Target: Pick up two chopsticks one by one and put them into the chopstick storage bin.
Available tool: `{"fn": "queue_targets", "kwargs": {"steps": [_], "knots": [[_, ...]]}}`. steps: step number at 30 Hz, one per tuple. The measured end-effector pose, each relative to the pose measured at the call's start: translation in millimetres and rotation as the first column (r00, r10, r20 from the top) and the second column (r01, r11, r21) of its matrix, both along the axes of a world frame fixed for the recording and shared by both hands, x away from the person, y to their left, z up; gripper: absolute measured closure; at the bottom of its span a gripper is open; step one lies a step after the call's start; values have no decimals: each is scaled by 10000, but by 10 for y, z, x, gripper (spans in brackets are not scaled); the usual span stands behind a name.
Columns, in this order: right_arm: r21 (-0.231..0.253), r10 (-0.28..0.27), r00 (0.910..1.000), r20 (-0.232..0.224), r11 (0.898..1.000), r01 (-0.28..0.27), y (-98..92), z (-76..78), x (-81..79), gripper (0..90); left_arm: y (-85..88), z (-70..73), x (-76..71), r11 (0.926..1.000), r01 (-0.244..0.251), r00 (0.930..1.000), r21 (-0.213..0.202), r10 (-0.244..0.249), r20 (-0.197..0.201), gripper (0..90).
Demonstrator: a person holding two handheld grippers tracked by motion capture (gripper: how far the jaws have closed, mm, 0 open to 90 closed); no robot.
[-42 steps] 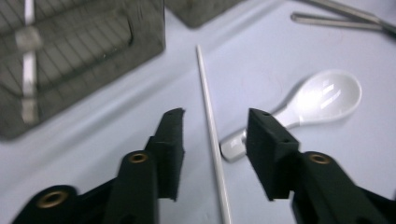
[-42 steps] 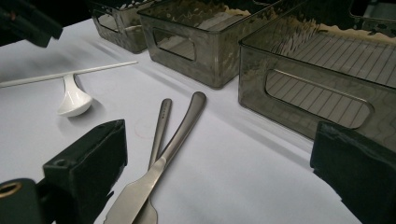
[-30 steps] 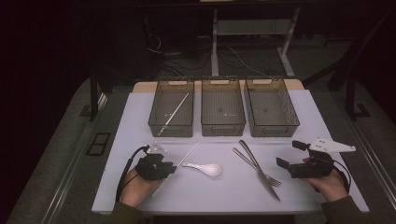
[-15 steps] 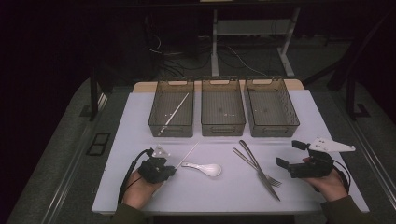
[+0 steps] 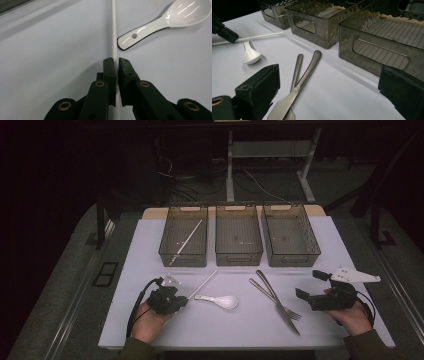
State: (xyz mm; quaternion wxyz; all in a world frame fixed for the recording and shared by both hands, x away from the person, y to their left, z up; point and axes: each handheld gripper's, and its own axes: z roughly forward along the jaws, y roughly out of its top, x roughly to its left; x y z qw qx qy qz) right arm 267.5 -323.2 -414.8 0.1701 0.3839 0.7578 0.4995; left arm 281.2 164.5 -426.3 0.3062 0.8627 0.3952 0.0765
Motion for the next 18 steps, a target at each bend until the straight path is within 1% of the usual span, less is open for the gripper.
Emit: {"fn": "queue_targets", "kwargs": {"steps": [1,2,6,7,8,9,14,18], "knots": [[6,-8,10000,-6,10000,8,0,-1,0,37,3,11,-3,9999,-62,10000,-130,62,-26,844],[0,-4,10000,-5,10000,4,-1,0,1,37,13,28,4,9999,8,10000,-118,-9,-53,844],[4,-10,10000,3,10000,10,1,0,0,37,24,83,19,9997,-11,10000,-225,11,5,844],[-1,-9,10000,3,10000,9,2,0,0,38,16,93,15,9991,-161,9999,-382,160,-38,844],[0,-10,10000,6,10000,10,2,0,0,38,25,113,37,9996,40,10000,-294,-40,-7,844],[3,-10,10000,2,10000,10,2,-1,0,38,18,129,40,9993,-41,10000,-363,41,-15,844],[7,-12,10000,-27,10000,12,6,-3,5,37,26,232,102,9986,71,9999,-516,-64,134,844],[13,-26,10000,-39,10000,26,9,-4,6,38,36,331,152,9981,3,9998,-618,8,174,844]]}}
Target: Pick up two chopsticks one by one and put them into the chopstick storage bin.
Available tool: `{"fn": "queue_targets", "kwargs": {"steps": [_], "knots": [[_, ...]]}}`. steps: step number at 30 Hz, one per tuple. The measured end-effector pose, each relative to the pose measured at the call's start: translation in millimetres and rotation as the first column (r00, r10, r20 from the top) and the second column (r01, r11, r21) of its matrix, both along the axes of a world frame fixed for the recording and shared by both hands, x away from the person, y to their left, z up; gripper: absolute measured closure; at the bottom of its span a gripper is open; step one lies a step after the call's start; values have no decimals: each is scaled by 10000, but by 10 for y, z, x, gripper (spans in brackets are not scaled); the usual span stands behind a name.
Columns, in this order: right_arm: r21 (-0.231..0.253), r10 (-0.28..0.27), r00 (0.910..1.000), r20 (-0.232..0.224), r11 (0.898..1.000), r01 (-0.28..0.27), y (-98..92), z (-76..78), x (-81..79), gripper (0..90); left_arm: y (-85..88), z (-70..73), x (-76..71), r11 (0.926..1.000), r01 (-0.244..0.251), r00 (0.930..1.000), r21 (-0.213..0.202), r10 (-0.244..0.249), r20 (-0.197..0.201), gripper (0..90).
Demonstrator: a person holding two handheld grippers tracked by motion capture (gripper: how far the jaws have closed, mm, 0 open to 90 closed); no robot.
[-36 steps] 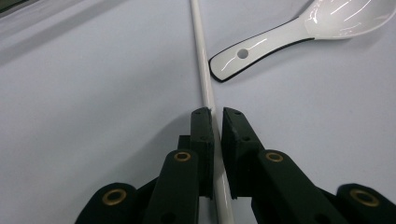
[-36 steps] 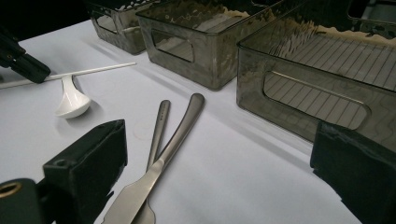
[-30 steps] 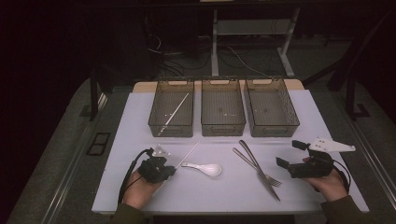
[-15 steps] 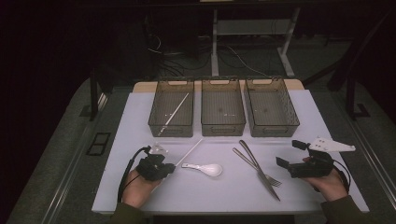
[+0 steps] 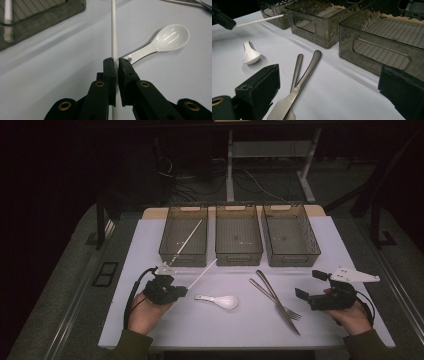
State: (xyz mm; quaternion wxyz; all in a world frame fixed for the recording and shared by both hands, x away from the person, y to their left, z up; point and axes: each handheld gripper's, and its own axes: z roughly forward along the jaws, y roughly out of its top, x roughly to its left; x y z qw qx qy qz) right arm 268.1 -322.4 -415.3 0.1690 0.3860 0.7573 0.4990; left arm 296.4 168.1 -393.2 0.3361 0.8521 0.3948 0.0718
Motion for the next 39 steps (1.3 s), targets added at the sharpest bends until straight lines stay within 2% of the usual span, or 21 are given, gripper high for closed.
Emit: {"fn": "queue_targets", "kwargs": {"steps": [8,15,27,33,37,39], "knots": [[-9,4,10000,5,10000,-4,-3,-3,5,38,7,223,120,9999,42,9998,-102,-40,191,844],[1,5,10000,27,10000,-5,3,-5,8,37,25,451,331,9998,-63,9994,-209,70,328,844],[6,35,10000,-15,10000,-35,3,-9,15,37,71,740,919,9975,-647,9966,-269,660,493,843],[37,39,10000,-18,10000,-39,-2,-7,15,37,71,863,1233,9957,-917,9928,-133,925,761,844],[74,30,10000,-32,10000,-29,-6,-4,13,38,83,888,1432,9911,-1267,9883,-412,1297,799,844],[81,37,10000,-18,10000,-36,-8,-3,12,37,78,856,1535,9899,-1380,9871,-310,1400,776,843]]}}
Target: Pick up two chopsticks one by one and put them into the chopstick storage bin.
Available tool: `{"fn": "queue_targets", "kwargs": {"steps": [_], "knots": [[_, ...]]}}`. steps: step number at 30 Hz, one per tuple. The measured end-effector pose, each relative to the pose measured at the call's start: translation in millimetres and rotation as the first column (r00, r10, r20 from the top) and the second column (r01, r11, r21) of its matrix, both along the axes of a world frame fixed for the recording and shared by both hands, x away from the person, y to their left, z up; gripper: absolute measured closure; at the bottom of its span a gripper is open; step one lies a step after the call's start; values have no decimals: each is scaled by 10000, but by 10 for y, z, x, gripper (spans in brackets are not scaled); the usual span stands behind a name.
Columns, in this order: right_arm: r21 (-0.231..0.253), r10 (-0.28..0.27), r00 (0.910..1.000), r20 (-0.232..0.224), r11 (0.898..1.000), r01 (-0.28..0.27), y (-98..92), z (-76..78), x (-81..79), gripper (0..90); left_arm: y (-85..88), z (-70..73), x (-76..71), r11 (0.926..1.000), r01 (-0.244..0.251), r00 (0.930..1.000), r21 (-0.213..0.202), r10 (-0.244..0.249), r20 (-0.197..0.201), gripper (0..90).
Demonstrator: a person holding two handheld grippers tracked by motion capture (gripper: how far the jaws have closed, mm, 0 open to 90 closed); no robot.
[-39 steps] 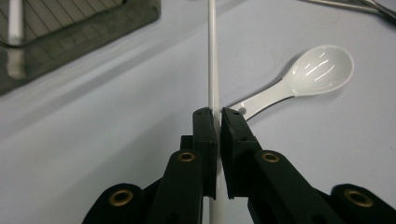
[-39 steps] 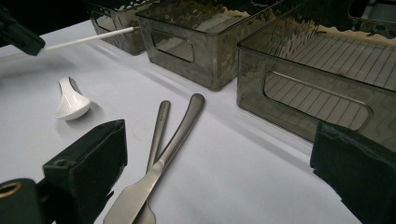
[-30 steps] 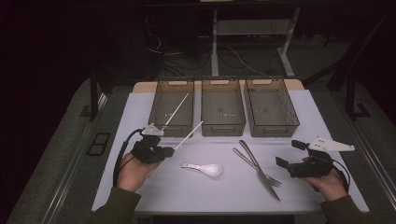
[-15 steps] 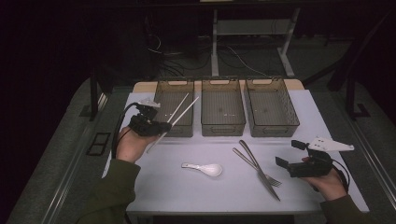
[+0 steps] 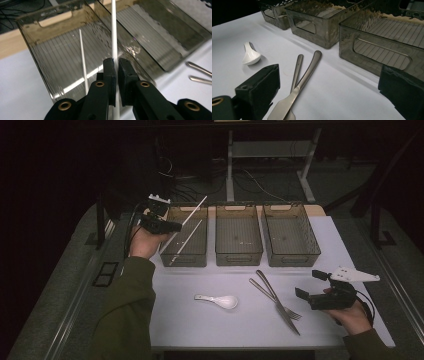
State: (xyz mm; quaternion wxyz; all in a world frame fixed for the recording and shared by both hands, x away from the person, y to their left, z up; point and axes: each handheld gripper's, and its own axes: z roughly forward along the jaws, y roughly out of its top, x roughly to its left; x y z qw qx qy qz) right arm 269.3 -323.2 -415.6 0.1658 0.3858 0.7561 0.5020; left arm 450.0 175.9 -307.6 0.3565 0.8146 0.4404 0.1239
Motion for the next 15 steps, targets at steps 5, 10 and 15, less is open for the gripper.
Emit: {"fn": "queue_targets", "kwargs": {"steps": [5,10,15], "knots": [[19,10,10000,84,10000,-10,-15,0,7,37,5,-150,238,9992,-273,9994,294,279,-203,843],[68,8,10000,12,10000,-8,-20,4,1,37,26,-318,404,9982,-527,9976,276,538,-428,843],[117,-2,10000,74,9999,1,-30,5,1,37,1,-470,492,9964,-738,9948,412,765,-676,843]]}}
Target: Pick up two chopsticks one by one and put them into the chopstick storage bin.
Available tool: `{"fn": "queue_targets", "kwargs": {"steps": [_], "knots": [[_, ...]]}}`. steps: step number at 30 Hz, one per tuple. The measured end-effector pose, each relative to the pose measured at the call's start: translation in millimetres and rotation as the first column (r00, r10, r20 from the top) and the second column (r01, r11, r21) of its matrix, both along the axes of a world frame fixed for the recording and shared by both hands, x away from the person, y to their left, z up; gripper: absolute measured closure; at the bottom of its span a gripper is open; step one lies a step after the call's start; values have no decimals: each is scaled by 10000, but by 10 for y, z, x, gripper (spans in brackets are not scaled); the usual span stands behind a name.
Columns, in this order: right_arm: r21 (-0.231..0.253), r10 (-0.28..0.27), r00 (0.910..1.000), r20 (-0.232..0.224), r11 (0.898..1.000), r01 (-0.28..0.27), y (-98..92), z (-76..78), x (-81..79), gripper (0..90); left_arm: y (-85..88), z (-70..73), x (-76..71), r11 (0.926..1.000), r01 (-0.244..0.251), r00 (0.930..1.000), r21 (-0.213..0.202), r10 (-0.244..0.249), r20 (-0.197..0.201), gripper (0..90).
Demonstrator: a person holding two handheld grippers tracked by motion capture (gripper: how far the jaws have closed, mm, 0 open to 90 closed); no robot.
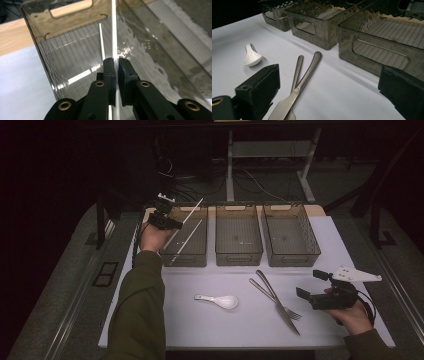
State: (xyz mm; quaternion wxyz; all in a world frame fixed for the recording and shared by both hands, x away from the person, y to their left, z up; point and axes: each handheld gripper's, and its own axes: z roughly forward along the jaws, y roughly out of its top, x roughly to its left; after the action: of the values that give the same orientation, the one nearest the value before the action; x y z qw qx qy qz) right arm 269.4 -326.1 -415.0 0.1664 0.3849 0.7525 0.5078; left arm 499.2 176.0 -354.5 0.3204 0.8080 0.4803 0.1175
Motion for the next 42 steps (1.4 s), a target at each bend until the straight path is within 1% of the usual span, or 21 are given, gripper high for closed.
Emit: {"fn": "queue_targets", "kwargs": {"steps": [4,6,8,10,12,16,19,20,22,24,27,29,30,35,39,42], "knots": [[0,18,10000,8,10000,-18,-1,0,-2,37,-58,-92,25,9999,28,9998,124,-25,-206,842],[-4,20,10000,-3,10000,-20,0,0,-2,37,-93,-133,28,9997,73,9997,218,-68,-218,842],[6,15,10000,-1,10000,-15,0,1,-1,38,-116,-174,28,9997,77,9996,215,-71,-289,842],[1,19,10000,15,10000,-19,-1,1,-2,37,-125,-214,28,9997,63,9992,238,-54,-399,842],[7,22,10000,30,10000,-22,-2,2,-2,37,-136,-255,24,9991,61,9988,430,-39,-495,842],[-2,18,10000,28,10000,-18,0,1,-2,37,-126,-324,15,9990,7,9975,439,24,-704,842],[0,23,10000,39,10000,-23,2,1,-2,37,-124,-365,13,9991,52,9952,432,-10,-975,841],[0,20,10000,31,10000,-20,2,1,-1,37,-127,-371,14,9985,95,9949,536,-40,-1005,841],[-10,18,10000,-2,10000,-18,4,1,-1,37,-131,-370,15,9987,118,9939,495,-62,-1103,841],[-21,17,10000,25,10000,-17,8,1,0,37,-133,-379,19,9982,168,9924,582,-95,-1223,838],[-9,18,10000,43,10000,-18,9,1,-1,37,-141,-378,13,9976,258,9922,638,-178,-1231,830],[-7,25,10000,55,10000,-25,6,2,-2,37,-145,-378,9,9976,212,9932,664,-134,-1158,813],[-2,18,10000,52,10000,-18,6,2,-2,37,-144,-378,8,9978,205,9935,633,-132,-1133,799],[-2,21,10000,52,10000,-21,7,4,-5,37,-127,-369,7,9986,192,9949,500,-142,-997,786],[-12,19,10000,39,10000,-19,6,3,-3,38,-106,-336,-13,9996,119,9972,257,-99,-739,745],[-15,15,10000,37,10000,-15,7,2,-3,37,-77,-270,-40,9999,151,9992,23,-150,-375,704]]}}
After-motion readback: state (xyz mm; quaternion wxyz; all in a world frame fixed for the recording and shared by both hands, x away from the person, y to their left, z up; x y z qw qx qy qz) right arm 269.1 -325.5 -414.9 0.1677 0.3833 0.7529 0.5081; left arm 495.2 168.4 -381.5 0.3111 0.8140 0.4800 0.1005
